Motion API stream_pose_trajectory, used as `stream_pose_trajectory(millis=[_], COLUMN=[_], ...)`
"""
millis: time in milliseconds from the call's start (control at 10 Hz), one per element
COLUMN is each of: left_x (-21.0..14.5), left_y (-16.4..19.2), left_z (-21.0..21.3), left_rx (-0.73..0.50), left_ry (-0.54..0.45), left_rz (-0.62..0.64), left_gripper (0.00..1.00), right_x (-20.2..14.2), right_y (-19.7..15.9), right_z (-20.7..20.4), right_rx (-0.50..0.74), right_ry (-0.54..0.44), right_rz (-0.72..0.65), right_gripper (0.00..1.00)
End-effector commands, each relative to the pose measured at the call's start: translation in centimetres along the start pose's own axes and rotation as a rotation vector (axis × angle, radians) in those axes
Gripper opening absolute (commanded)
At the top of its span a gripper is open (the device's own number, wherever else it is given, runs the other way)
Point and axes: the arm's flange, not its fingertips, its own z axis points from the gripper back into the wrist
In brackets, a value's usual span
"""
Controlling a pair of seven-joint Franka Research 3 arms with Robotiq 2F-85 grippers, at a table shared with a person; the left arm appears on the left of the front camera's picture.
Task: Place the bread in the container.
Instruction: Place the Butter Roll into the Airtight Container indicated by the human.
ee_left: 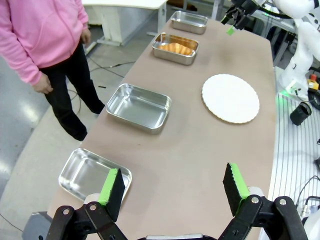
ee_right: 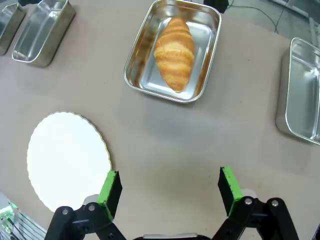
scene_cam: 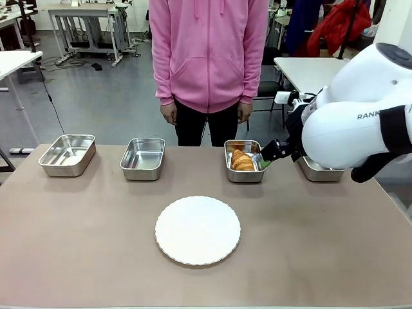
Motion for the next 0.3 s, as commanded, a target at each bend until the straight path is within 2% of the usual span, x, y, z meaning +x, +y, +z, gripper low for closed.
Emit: stream_pose_trajectory(millis=[0, 200], left_x=[-0.03, -0.03], left_y=[-0.11, -0.11], left_z=[0.06, 0.06], left_rx=[-0.005, -0.005], left_ry=[-0.005, -0.005], left_rz=[-0.011, -0.011], left_gripper=[1.0, 1.0], right_x=[0.22, 0.22], right_y=[0.07, 0.07], right_z=[0.06, 0.06], right_rx=[-0.005, -0.005], right_ry=[-0.018, -0.018], right_rz=[-0.011, -0.011], right_gripper=[1.0, 1.0])
